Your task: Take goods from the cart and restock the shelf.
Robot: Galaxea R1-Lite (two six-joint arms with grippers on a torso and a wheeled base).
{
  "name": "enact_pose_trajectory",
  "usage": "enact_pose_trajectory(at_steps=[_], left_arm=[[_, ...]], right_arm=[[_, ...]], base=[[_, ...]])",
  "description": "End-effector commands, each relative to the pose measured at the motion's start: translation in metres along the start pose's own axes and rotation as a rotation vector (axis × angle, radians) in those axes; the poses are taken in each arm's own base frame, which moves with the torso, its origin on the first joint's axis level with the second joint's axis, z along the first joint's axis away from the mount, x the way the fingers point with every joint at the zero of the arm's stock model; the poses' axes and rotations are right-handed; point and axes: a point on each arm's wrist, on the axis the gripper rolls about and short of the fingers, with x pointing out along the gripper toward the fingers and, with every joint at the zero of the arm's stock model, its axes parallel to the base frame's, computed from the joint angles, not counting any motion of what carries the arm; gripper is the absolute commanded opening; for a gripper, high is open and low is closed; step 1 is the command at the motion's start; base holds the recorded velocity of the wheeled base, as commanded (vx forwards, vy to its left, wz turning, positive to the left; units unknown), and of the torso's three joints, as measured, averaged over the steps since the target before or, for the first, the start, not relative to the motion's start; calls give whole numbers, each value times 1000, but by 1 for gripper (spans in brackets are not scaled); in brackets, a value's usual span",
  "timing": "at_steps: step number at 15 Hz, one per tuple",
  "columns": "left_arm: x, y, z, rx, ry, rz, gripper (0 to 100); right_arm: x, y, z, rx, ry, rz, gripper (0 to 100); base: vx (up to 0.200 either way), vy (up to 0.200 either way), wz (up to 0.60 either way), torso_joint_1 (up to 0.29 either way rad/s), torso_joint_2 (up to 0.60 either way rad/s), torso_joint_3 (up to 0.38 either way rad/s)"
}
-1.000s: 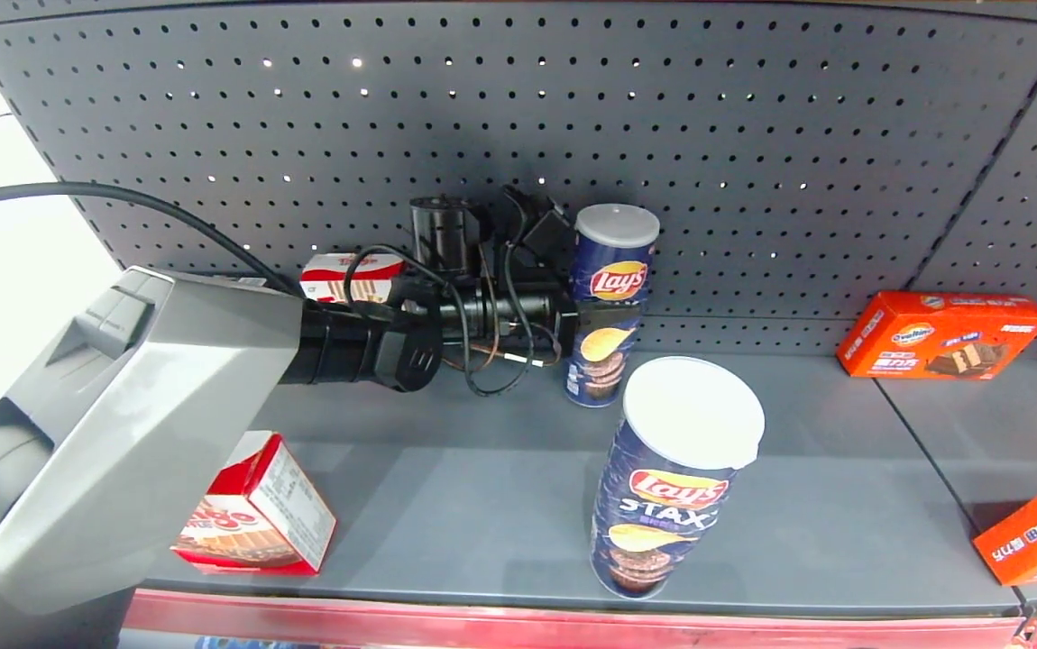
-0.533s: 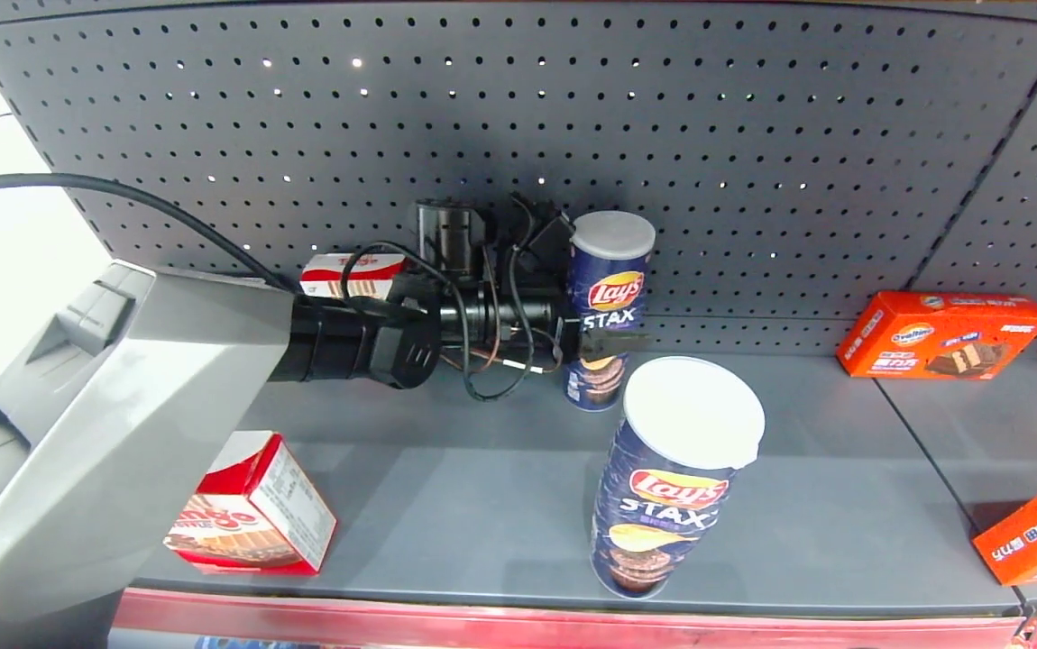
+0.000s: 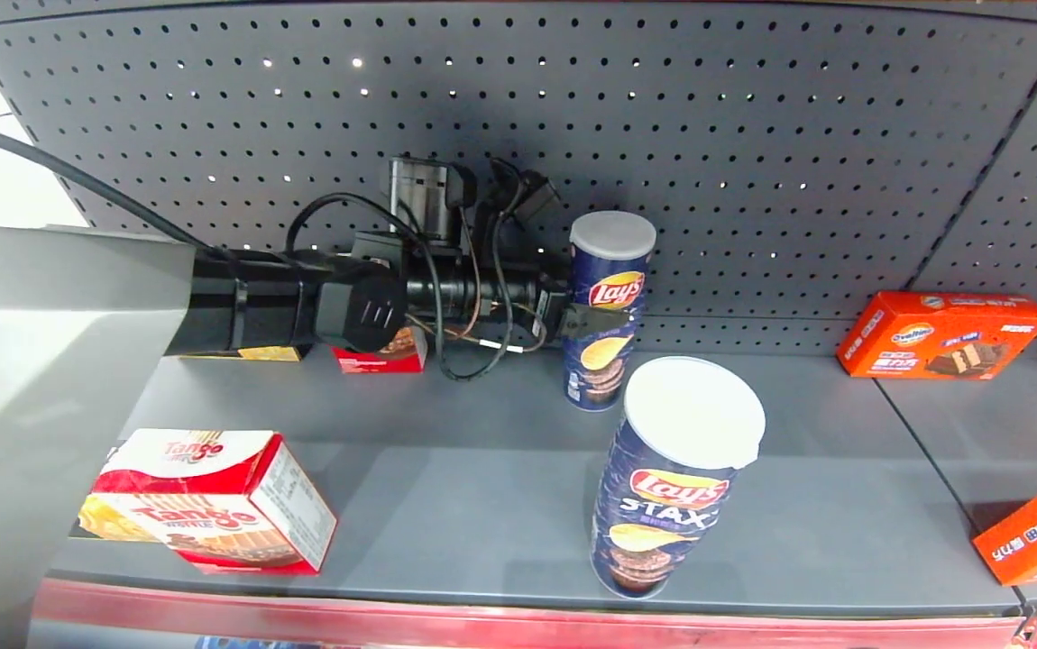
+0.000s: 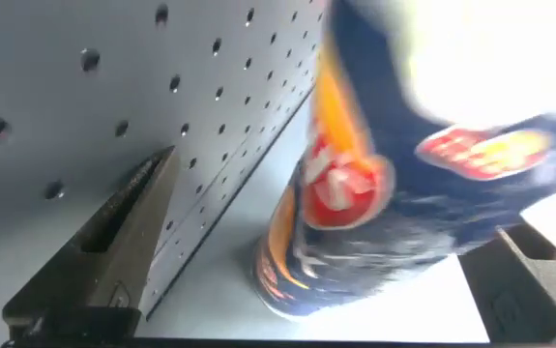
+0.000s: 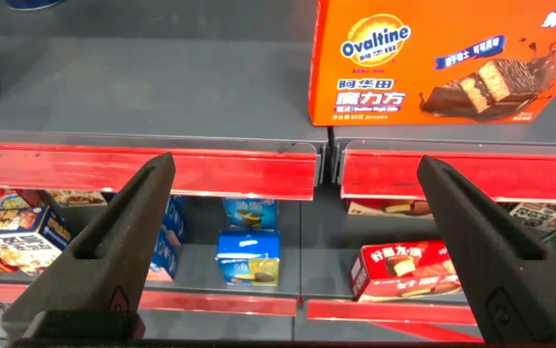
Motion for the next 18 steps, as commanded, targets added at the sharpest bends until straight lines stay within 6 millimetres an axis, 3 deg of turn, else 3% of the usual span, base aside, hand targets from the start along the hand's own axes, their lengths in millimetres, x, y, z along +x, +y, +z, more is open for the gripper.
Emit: enact_pose_trajectory(at_steps=[1,6,11,18], left_arm=[[-14,-7,17,10,-10,7,100],[-21,-12,14,127,137,156,100],[-19,-15,15,158,167,231,100],[-23,-37,15,159,186,193,100]], right_arm=[[0,0,0,0,2,0,100],[0,0,0,0,2,0,100],[0,0,0,0,2,0,100],[0,0,0,0,2,0,100]], base=[[0,0,0,0,0,0],[0,0,0,0,0,0],[0,0,0,0,0,0],[0,0,0,0,0,0]])
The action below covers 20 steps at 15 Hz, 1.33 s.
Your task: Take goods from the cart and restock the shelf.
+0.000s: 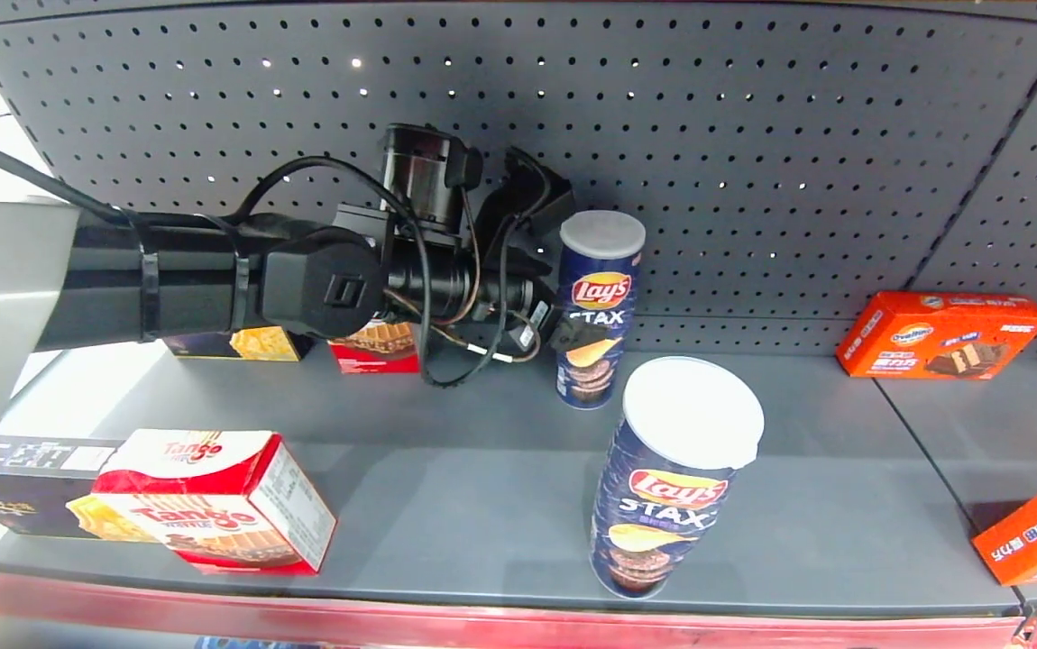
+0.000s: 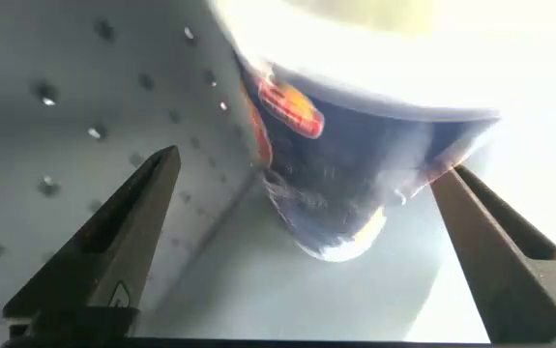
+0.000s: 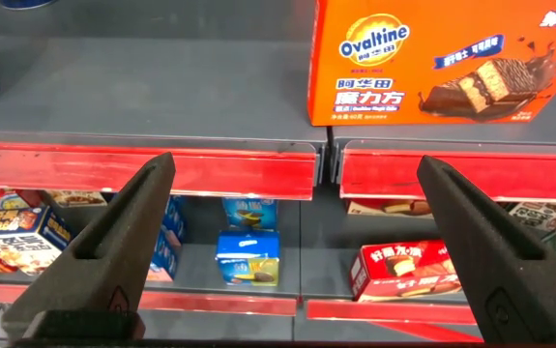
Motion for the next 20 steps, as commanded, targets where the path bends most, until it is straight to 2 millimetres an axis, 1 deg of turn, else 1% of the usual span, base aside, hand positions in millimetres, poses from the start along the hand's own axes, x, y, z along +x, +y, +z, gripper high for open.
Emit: enact_pose_trajectory(at_steps=[1,2,3,7,9,11,13,14,15,16,17,18,19,20], left_arm=[[-8,-9,-3,-4,19,-17,100],[-9,-12,-9,-11,39,-25,100],[-9,-13,-11,-13,46,-26,100],[-14,-11,-10,-14,59,15,100],[-15,-9,-13,-18,73,32,100],[-22,-6,-15,-21,93,79,100],[-35,-4,-15,-26,117,141,100],[-43,-6,-14,-26,125,169,100],[-43,-6,-14,-26,125,169,100],[-58,-14,-12,-20,144,204,100],[-64,-16,-15,-14,168,240,100],[-64,-16,-15,-14,168,240,100],[-64,-17,-20,3,198,297,100],[-62,-18,-22,5,193,317,100]], right_arm=[[0,0,0,0,2,1,100],[0,0,0,0,2,1,100],[0,0,0,0,2,1,100],[0,0,0,0,2,1,100],[0,0,0,0,2,1,100],[0,0,0,0,2,1,100],[0,0,0,0,2,1,100],[0,0,0,0,2,1,100],[0,0,0,0,2,1,100],[0,0,0,0,2,1,100],[0,0,0,0,2,1,100],[0,0,0,0,2,1,100],[0,0,0,0,2,1,100],[0,0,0,0,2,1,100]], base=[[0,0,0,0,0,0],[0,0,0,0,0,0],[0,0,0,0,0,0],[0,0,0,0,0,0],[0,0,0,0,0,0],[0,0,0,0,0,0],[0,0,0,0,0,0],[0,0,0,0,0,0],[0,0,0,0,0,0],[0,0,0,0,0,0],[0,0,0,0,0,0],[0,0,0,0,0,0],[0,0,0,0,0,0],[0,0,0,0,0,0]])
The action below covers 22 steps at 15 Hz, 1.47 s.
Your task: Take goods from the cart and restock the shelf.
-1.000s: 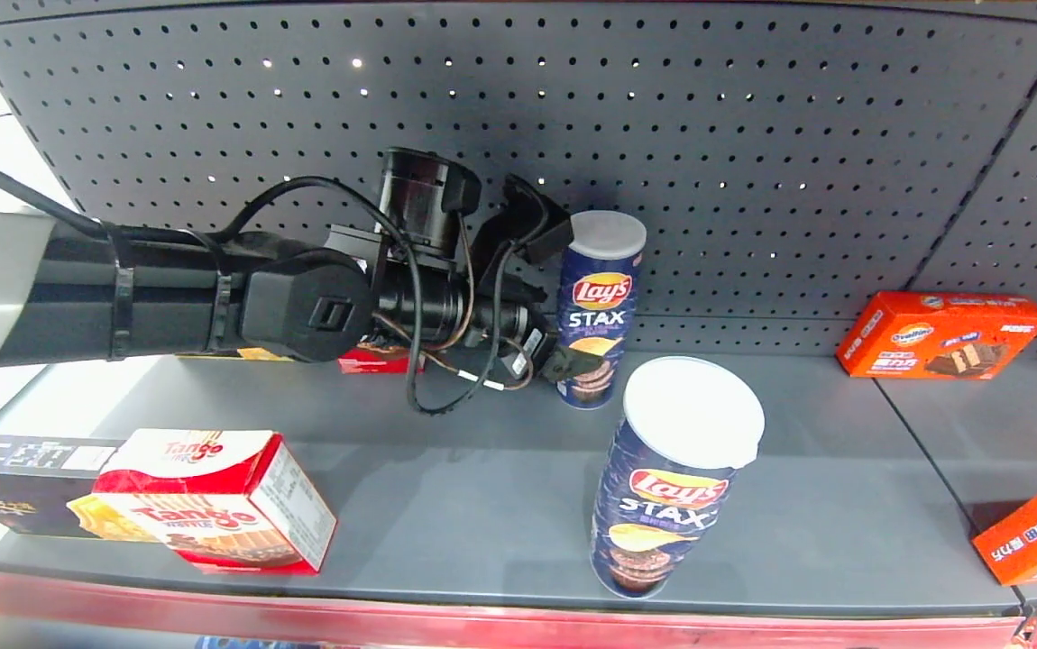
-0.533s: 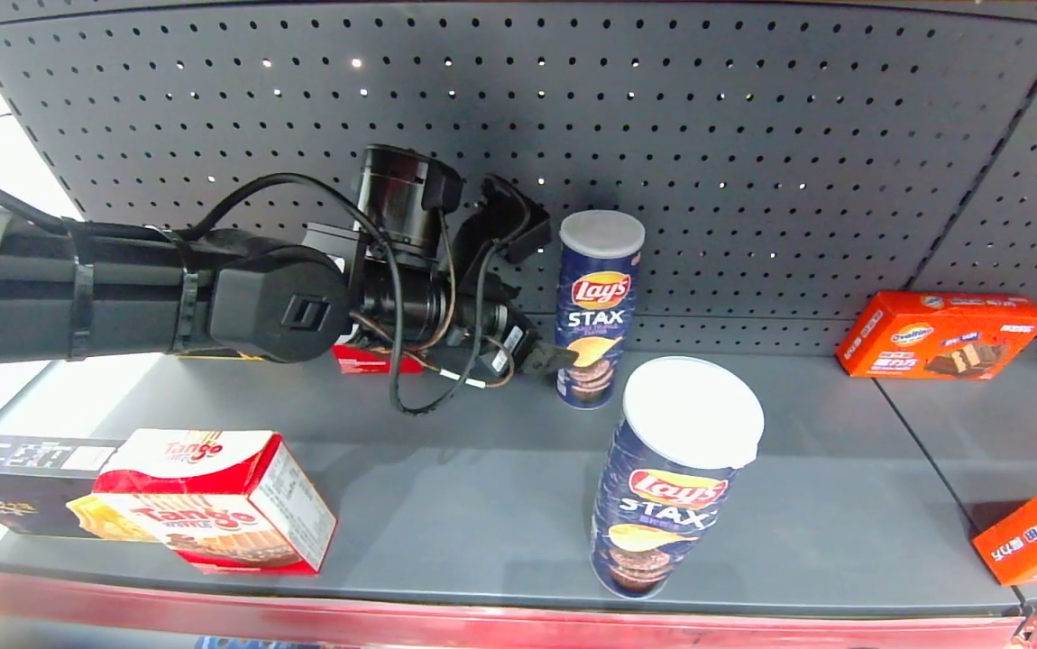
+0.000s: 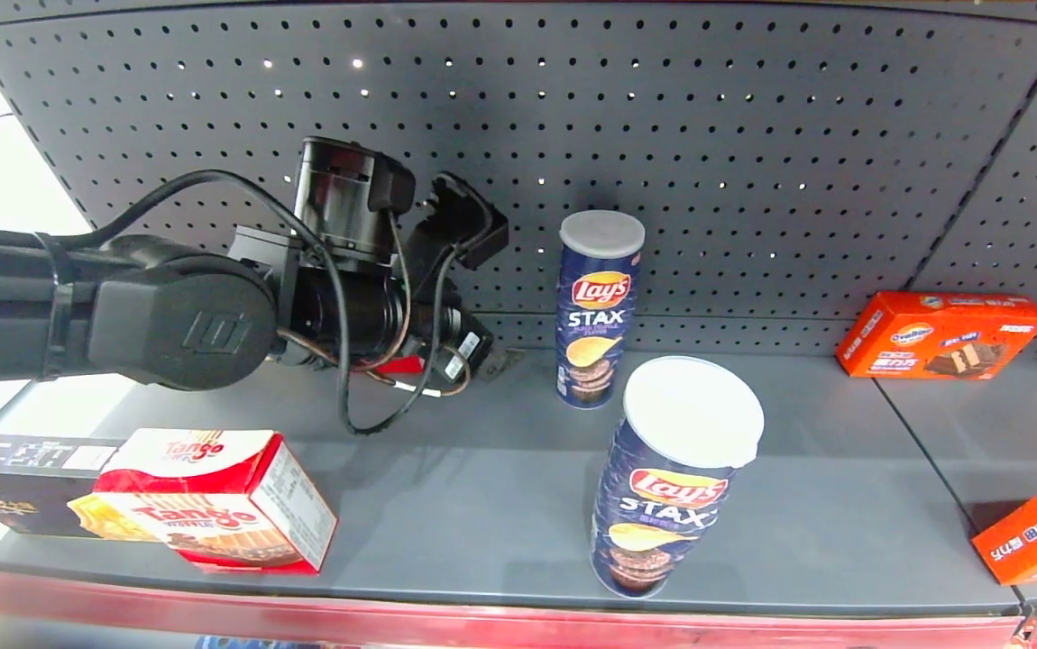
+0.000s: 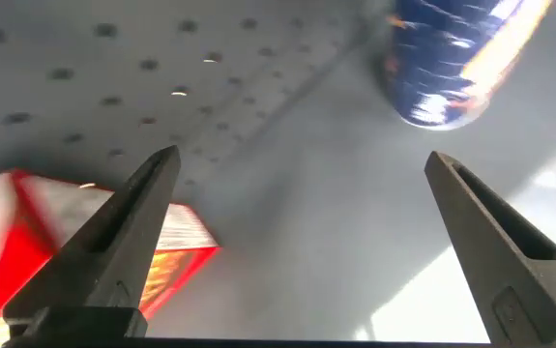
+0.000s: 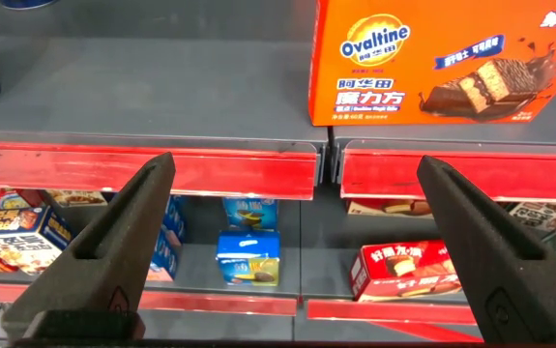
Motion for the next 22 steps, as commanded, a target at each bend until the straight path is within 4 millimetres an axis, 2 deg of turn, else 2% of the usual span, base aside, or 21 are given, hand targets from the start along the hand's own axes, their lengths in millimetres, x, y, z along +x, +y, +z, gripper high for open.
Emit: enact_pose_trajectory(at_steps=[1,3,5,13,22], left_arm=[[-2,-8,-2,6,-25,23,100],[16,-20,-6,6,-44,51,100],[25,-28,-7,1,-43,67,100],[41,-33,-11,-17,-45,72,100],[50,-38,-10,-15,-46,63,100]], right_arm=[[0,0,0,0,2,1,100],[0,0,0,0,2,1,100],[0,0,0,0,2,1,100],[0,0,0,0,2,1,100],[0,0,0,0,2,1,100]], base=[[0,0,0,0,0,0],[0,0,0,0,0,0],[0,0,0,0,0,0],[0,0,0,0,0,0],[0,0,0,0,0,0]])
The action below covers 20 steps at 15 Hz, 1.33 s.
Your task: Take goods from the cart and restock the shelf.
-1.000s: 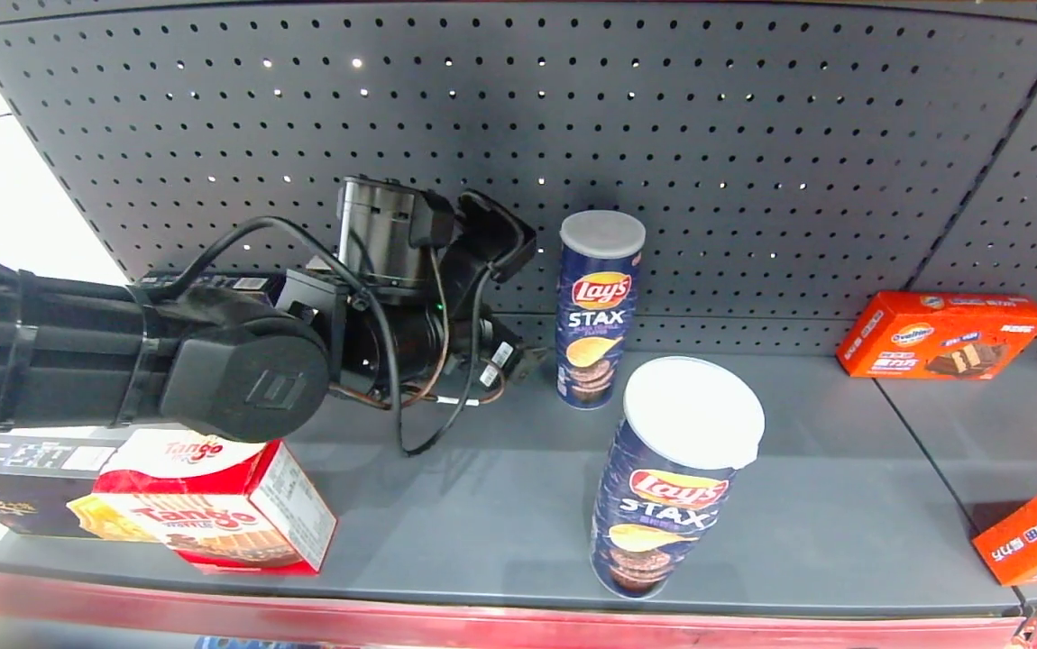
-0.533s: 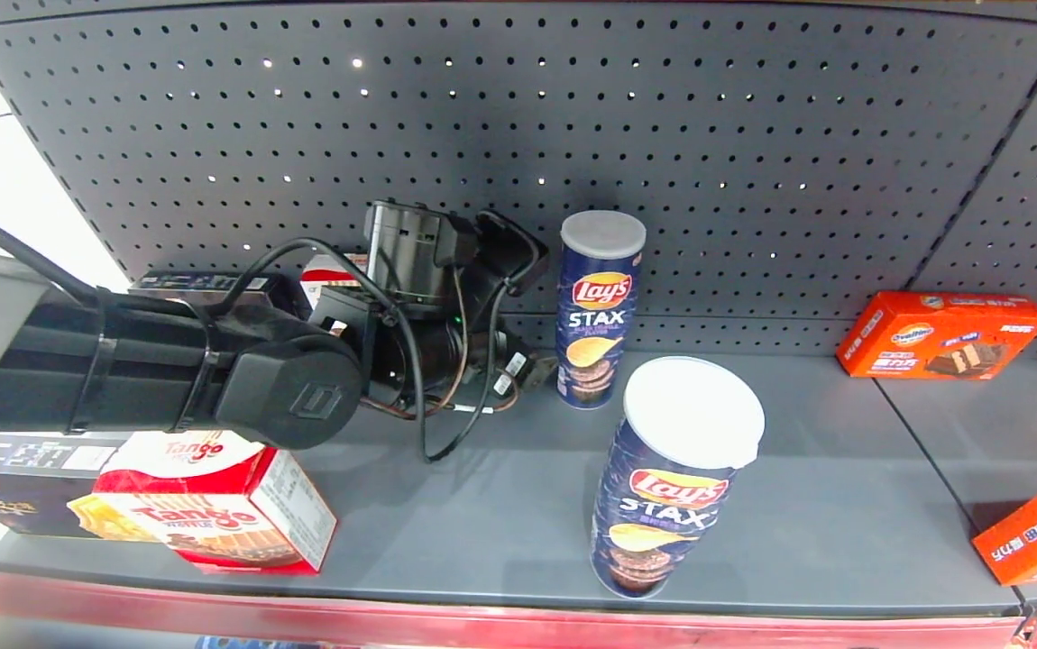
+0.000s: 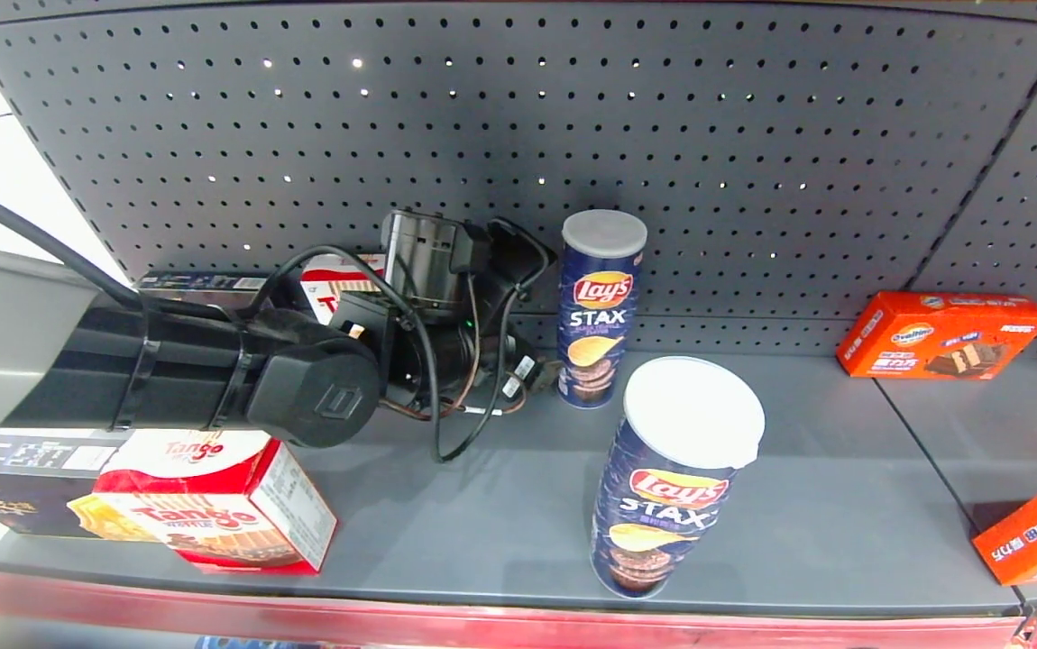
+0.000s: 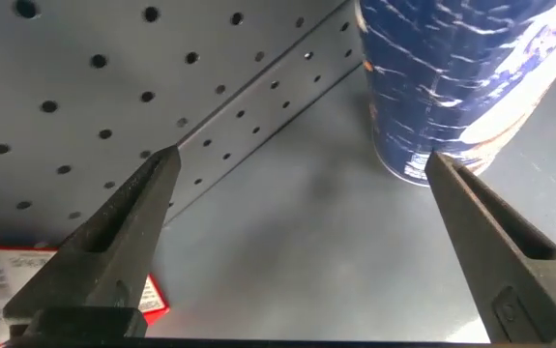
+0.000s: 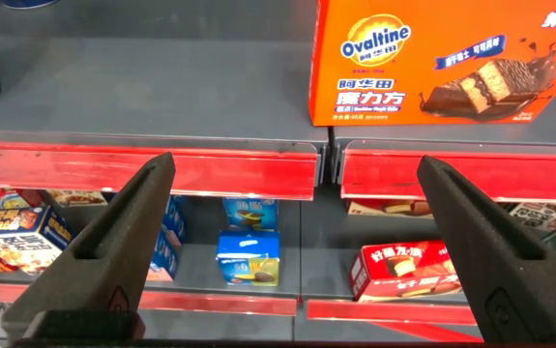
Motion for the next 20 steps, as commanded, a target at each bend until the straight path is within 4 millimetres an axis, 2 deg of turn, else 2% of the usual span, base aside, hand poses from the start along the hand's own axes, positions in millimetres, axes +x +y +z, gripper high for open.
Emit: enact_pose_trajectory(at_steps=[1,5,14,20], left_arm=[[3,-3,-1,2,3,-5,100],[2,-5,0,5,1,-11,100],[-5,9,2,-2,-8,49,100],[9,7,1,-3,1,64,100]], right_arm=[[0,0,0,0,2,0,100],[0,0,0,0,2,0,100],[0,0,0,0,2,0,100],[0,0,0,0,2,0,100]], base=[[0,0,0,0,0,0],[0,0,0,0,0,0],[0,0,0,0,0,0],[0,0,0,0,0,0]])
